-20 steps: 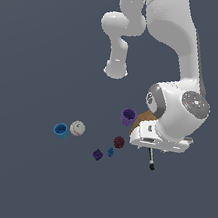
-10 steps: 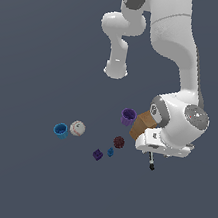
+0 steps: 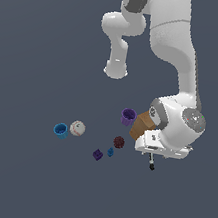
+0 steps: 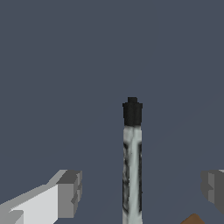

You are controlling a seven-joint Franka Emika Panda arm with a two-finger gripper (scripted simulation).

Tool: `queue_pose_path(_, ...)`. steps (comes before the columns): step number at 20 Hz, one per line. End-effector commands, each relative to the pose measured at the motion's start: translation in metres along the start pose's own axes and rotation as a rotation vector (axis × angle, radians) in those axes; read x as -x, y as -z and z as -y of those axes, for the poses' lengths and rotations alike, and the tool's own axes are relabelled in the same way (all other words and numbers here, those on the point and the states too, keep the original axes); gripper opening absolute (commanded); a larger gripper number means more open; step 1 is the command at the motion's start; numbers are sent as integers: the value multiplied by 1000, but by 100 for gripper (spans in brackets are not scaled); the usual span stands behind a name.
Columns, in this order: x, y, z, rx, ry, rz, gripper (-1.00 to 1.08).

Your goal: Pick up a designated object from a clutter of objects.

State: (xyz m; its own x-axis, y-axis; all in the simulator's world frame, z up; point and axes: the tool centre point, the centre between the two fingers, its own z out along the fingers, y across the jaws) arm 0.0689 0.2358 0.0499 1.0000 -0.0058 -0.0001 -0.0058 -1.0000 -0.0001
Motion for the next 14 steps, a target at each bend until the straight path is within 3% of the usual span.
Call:
queue_pose_path(1, 1, -11, 0, 0, 0, 1, 100)
queue_pose_path(11, 0, -40, 0, 0, -1, 0, 100)
queue_pose_path(12, 0, -40, 0, 0, -1, 0, -100)
queue_pose_path(14, 0, -40, 0, 0, -1, 0, -100)
